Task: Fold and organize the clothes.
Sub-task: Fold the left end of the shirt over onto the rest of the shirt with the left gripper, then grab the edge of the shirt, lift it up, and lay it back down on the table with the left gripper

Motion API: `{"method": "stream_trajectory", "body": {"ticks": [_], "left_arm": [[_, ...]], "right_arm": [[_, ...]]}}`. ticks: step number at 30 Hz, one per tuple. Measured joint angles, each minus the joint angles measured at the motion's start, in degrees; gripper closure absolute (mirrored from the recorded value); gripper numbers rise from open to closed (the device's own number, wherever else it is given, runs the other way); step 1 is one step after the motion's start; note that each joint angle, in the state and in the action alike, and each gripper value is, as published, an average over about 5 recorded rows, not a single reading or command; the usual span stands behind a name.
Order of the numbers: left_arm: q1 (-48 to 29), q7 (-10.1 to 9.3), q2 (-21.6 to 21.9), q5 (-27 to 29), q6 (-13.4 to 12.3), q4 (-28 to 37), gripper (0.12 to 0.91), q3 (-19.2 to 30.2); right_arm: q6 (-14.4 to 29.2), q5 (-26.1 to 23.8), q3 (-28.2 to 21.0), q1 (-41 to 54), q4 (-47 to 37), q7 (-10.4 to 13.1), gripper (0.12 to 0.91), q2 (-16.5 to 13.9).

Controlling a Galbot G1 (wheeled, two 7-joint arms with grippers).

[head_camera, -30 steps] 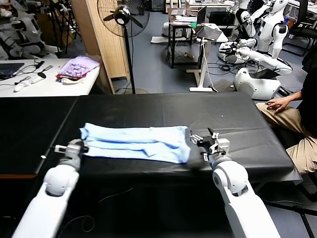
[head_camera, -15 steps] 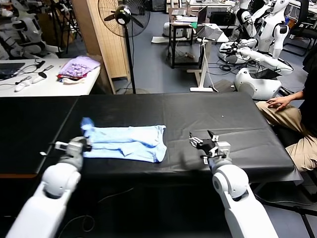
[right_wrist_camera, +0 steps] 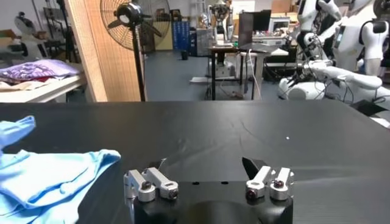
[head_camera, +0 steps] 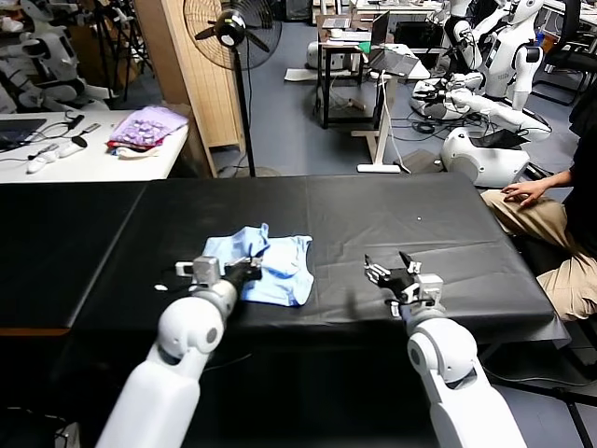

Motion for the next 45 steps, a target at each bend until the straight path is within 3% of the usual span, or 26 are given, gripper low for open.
{"method": "stream_trajectory", "body": {"ticks": [9, 17, 20, 27, 30, 39, 45], "left_arm": [[-0.6, 0.1, -3.7, 2.0, -0.8, 2.0, 0.872, 0.7], [-1.2, 0.84, -6.2, 6.4, -3.8, 4.9, 0.866, 1.3], [-1.3, 1.63, -6.9, 6.8, -4.5, 5.4, 0.778, 1.4], [-1.7, 2.76, -6.9, 6.6, -3.8, 3.3, 0.39, 1.5], [-1.8, 3.62, -5.1, 8.1, -4.1, 1.7, 0.272, 0.6], [1.8, 3.71, 3.4, 9.4, -5.4, -1.2, 0.232, -4.7], [4.6, 3.63, 5.5, 10.8, -6.2, -1.3, 0.232, -7.3]], "right_arm": [[-0.1, -0.3, -0.7, 0.0, -0.3, 0.0, 0.227, 0.4], [0.1, -0.6, -1.5, 0.5, -0.9, -0.6, 0.227, 0.4], [0.3, -1.1, -2.0, 1.1, -1.5, -1.0, 0.227, 0.3], [0.6, -1.4, -4.6, 3.7, -3.7, -1.7, 0.227, 1.1], [0.8, -1.4, -6.5, 5.7, -5.2, -2.4, 0.227, 1.7], [2.6, -4.9, -14.1, 13.1, -13.0, -4.2, 0.227, 5.1], [3.0, -11.1, -18.5, 15.6, -19.1, -5.7, 0.227, 7.6]]}}
